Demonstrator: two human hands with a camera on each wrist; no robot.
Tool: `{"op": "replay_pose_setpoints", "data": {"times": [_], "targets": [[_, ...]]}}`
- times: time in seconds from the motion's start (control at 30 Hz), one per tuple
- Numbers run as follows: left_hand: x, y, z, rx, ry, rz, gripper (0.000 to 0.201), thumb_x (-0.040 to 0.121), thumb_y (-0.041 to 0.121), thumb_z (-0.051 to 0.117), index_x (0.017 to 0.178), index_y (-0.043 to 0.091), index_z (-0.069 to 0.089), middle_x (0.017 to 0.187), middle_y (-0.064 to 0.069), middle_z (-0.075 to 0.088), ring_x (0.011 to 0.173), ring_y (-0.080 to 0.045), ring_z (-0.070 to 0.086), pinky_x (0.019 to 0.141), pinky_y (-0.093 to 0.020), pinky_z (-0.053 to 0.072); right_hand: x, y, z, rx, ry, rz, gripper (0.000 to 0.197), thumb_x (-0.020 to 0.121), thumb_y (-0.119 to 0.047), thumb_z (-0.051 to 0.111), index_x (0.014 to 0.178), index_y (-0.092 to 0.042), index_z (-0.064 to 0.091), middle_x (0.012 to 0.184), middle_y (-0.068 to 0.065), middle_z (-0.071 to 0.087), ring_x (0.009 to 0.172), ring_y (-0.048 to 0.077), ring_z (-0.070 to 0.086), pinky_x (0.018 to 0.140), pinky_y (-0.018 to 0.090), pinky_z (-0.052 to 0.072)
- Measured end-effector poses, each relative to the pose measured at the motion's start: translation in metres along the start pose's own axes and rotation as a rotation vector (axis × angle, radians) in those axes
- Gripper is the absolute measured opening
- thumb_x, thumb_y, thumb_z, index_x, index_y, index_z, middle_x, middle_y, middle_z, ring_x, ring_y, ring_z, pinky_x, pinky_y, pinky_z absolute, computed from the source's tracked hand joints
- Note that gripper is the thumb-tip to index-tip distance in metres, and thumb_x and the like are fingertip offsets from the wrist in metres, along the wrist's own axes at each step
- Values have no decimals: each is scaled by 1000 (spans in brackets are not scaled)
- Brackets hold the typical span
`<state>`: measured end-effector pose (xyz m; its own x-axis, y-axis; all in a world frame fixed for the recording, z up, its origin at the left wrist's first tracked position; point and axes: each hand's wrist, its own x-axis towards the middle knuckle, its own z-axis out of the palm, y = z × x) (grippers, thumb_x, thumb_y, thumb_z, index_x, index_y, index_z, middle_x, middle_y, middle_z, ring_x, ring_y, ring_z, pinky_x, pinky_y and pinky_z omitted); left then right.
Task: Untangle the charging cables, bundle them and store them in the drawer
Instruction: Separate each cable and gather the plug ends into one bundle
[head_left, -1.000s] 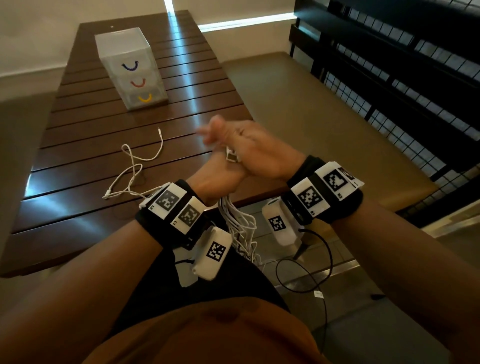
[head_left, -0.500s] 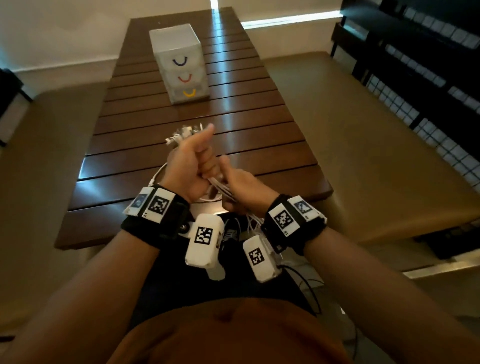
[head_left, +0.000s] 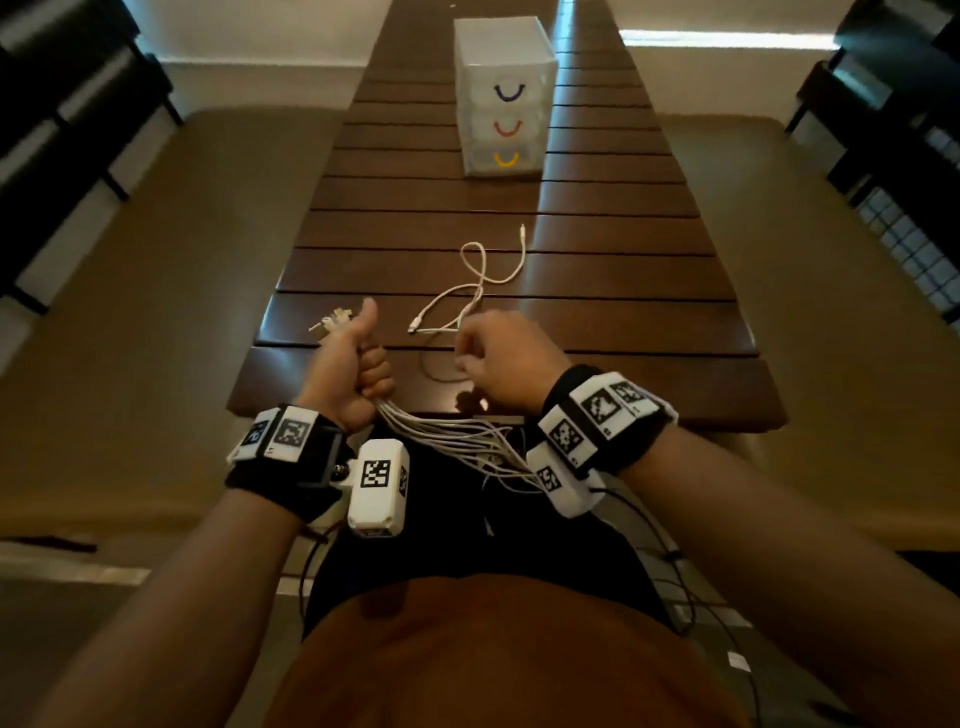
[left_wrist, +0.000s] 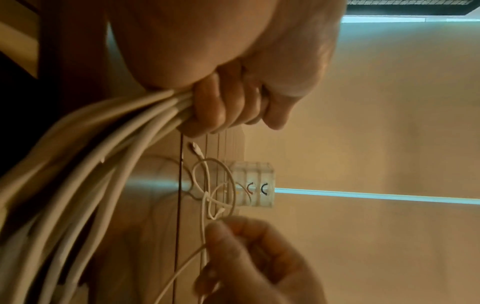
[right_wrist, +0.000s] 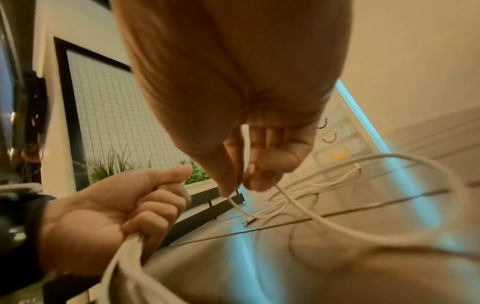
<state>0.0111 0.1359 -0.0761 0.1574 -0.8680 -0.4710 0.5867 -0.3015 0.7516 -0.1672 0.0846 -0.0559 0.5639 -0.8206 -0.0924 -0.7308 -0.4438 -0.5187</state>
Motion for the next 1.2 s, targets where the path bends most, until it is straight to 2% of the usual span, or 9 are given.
{"op": "replay_pose_setpoints", "data": {"times": [0.2,0.33,0.47,0.53,0.63,0.77,0.9,1.07,1.2], "targets": [[10,-11,-17,-32,83,-52,47,95,35,55,56,24,30,35,9,18,26,-4,15,29,-15,10,47,-25,9,-290,191,-189,20,90,-34,59,103,-18,62,104,2,51,86,17,49,71,33,43],[17,-13,-23,-32,117,-66,40,92,23,60,64,24,32,37,9,20,26,-3,20,26,-14,16,79,-33,11,108,257,-126,23,98,-31,45,86,-13,52,85,4,54,78,21,51,70,36,40],[19,-17,-24,-16,119,-87,31,96,14,53,68,20,41,38,9,24,27,-3,21,26,-14,17,110,-22,10,-151,18,-57,26,94,-21,53,118,-16,59,117,11,52,101,30,56,87,40,48],[19,-17,-25,-42,109,-88,26,97,13,52,72,20,44,39,9,25,28,-3,22,26,-14,18,119,-12,14,-326,-74,-50,30,92,-21,57,121,-19,63,123,10,51,107,30,56,91,40,48],[19,-18,-27,-63,109,-74,24,97,13,51,75,20,46,39,10,25,28,-2,22,27,-13,18,126,-4,19,-328,-34,-46,22,90,-23,61,109,-17,70,117,11,60,105,29,59,89,40,51],[20,-19,-27,-64,98,-70,22,97,14,51,76,21,49,38,10,24,29,-3,21,27,-14,18,126,0,18,-257,9,-19,34,94,-24,54,126,-15,55,118,13,60,106,32,59,88,41,50],[19,-20,-27,-62,101,-68,19,97,14,50,79,20,49,39,10,25,29,-3,21,27,-14,18,130,-1,19,-311,-29,19,21,91,-17,56,104,-9,70,109,13,64,95,31,62,82,40,54],[16,-19,-24,-38,107,-69,20,98,13,49,80,20,49,38,10,25,28,-2,21,28,-13,18,132,3,13,-207,-14,117,22,88,-25,67,103,-9,66,107,13,66,102,30,61,87,39,53],[11,-20,-20,-21,147,-43,17,97,12,50,82,19,49,38,10,25,28,-3,22,28,-13,18,127,8,11,-127,15,77,8,91,-20,63,89,-13,61,99,11,64,84,19,62,67,26,49]]}}
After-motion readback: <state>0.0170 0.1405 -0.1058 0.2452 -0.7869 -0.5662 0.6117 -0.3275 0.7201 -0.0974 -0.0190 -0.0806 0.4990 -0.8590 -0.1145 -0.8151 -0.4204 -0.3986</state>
